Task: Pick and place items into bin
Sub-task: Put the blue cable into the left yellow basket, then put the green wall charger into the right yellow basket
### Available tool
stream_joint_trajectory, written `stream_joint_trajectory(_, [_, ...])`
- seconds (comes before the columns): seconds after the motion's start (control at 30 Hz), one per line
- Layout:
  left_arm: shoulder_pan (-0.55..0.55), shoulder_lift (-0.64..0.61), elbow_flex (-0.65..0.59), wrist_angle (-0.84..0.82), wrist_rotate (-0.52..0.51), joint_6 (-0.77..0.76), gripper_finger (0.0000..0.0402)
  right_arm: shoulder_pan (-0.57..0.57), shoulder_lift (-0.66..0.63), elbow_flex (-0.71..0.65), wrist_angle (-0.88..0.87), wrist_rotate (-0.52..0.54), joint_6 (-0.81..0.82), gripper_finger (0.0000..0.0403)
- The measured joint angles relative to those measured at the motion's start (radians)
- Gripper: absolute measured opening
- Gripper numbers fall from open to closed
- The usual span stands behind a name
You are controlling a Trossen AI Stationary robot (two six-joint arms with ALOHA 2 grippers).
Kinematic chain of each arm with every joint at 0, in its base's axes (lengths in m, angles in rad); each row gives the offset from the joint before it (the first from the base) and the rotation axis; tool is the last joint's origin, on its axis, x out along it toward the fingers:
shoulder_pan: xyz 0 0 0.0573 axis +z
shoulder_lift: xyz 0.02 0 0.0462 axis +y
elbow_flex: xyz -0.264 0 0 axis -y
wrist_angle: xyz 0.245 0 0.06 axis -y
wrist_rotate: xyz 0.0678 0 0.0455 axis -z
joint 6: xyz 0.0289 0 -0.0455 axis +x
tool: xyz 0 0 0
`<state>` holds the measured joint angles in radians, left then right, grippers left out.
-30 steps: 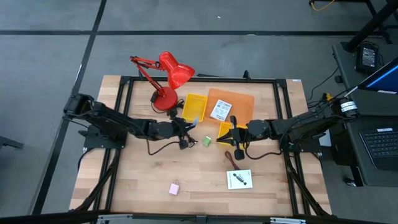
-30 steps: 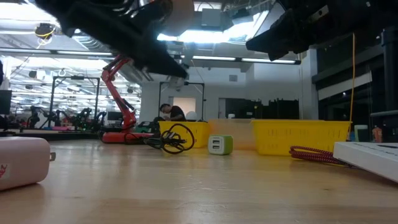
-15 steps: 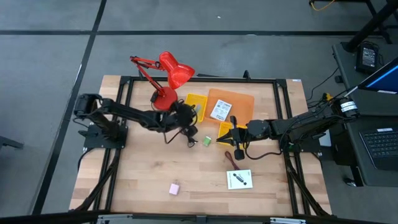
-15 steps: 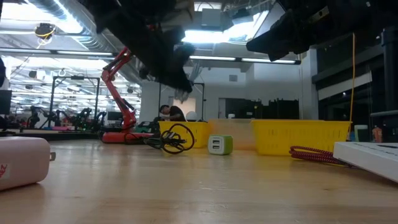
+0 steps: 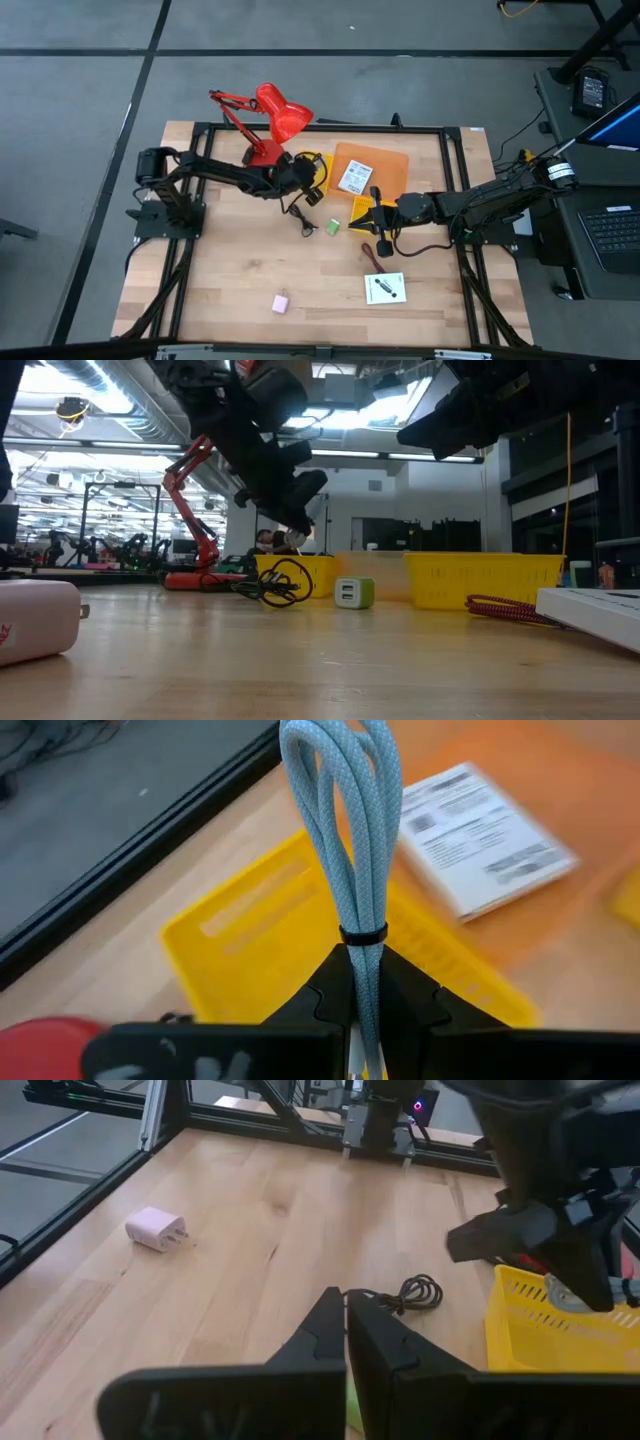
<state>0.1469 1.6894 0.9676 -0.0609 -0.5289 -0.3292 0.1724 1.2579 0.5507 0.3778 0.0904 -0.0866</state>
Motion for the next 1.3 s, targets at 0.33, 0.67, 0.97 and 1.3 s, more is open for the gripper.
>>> stream_joint_trajectory(0.33, [0.06, 0.0, 0.012, -0.048, 0.084, -0.001, 0.0022, 0.0, 0.0, 0.0, -0.002, 0.007, -0.004, 0.0])
stream_joint_trajectory(0.67, [0.094, 0.0, 0.012, -0.05, 0.145, 0.009, 0.0043, 0.0, 0.0, 0.0, -0.002, 0.007, -0.004, 0.0])
stream_joint_trajectory(0.97, [0.097, 0.0, 0.012, -0.04, 0.14, 0.04, 0.0073, 0.0, 0.0, 0.0, -0.002, 0.006, -0.004, 0.0])
stream_joint_trajectory(1.3, [0.089, -0.008, 0.011, -0.039, 0.135, 0.075, 0.0089, 0.0, 0.0, 0.0, -0.002, 0.006, -0.002, 0.0])
